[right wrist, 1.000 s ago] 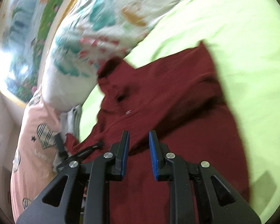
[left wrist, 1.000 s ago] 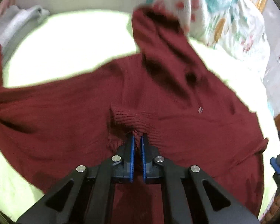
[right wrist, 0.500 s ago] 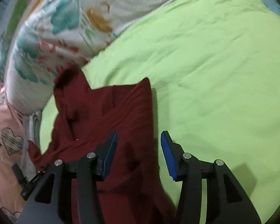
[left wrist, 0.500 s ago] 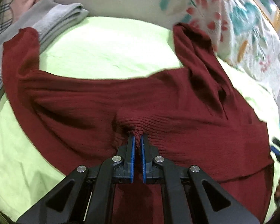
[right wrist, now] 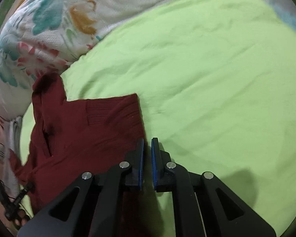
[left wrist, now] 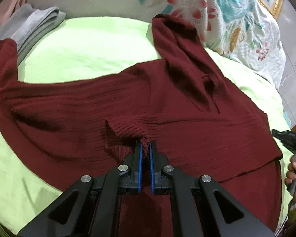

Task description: Fold large clothes

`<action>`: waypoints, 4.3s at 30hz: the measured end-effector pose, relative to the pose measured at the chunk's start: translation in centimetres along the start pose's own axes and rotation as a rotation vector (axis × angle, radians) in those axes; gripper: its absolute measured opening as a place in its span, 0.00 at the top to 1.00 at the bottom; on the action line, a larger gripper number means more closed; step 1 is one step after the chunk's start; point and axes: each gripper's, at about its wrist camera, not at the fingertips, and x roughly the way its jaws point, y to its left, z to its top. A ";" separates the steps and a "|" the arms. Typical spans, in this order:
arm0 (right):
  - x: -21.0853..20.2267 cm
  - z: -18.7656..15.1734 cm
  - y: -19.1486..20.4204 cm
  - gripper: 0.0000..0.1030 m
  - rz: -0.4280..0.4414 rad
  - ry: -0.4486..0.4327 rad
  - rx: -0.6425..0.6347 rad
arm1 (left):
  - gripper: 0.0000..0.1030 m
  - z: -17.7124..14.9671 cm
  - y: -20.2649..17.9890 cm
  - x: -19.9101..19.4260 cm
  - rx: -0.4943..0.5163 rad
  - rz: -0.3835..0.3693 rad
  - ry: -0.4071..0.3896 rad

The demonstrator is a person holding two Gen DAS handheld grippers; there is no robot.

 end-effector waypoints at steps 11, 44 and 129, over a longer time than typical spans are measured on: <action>-3.6 -6.3 2.7 0.70 -0.062 -0.005 -0.108 | 0.92 -1.2 3.3 -2.7 -0.039 0.050 -0.010; -4.2 -15.4 14.3 0.53 0.340 0.145 -0.197 | 0.94 13.7 33.2 -5.9 -0.536 0.292 -0.151; -4.1 -7.8 19.0 0.36 0.436 -0.033 -0.263 | 0.49 -6.6 6.3 -3.9 -0.301 0.195 -0.093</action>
